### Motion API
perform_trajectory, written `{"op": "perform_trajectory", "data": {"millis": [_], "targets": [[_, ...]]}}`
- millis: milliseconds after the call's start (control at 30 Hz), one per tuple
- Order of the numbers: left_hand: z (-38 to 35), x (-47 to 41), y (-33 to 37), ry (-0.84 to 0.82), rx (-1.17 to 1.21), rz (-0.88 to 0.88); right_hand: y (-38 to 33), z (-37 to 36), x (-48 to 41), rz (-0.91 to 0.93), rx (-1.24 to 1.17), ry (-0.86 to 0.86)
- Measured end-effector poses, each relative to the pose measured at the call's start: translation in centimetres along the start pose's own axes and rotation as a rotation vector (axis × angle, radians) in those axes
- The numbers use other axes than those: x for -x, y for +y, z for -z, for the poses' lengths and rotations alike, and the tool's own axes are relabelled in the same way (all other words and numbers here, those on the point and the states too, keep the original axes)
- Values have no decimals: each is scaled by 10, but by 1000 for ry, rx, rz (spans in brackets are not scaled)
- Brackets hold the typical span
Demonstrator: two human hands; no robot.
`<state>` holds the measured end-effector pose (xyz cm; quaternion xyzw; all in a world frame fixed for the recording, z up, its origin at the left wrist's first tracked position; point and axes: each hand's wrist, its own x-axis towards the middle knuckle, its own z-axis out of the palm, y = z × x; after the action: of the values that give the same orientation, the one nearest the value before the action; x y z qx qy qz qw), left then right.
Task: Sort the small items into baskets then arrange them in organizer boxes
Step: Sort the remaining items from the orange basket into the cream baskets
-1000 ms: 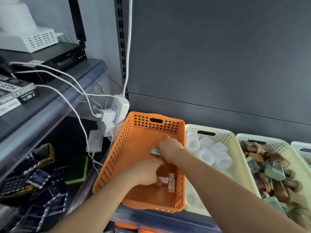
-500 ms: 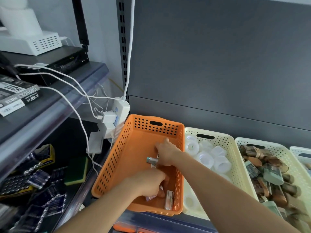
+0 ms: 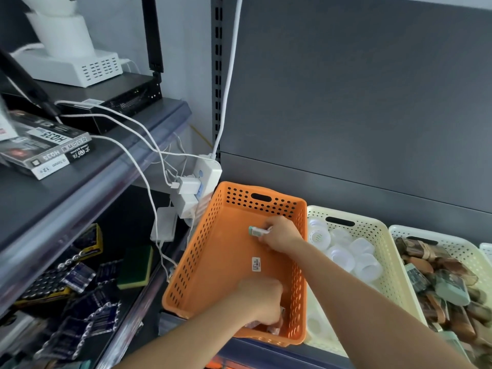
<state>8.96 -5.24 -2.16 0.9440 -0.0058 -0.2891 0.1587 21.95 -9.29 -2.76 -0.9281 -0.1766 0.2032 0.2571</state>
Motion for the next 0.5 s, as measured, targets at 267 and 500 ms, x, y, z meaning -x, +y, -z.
{"op": "perform_trajectory", "data": {"millis": [267,500], "targets": [[5,2,-19,17,28,-80,0,3,9,-26,-300,80],[8,-4,-22,-117,-14,-43,-4,19,30,79,-361,258]]}}
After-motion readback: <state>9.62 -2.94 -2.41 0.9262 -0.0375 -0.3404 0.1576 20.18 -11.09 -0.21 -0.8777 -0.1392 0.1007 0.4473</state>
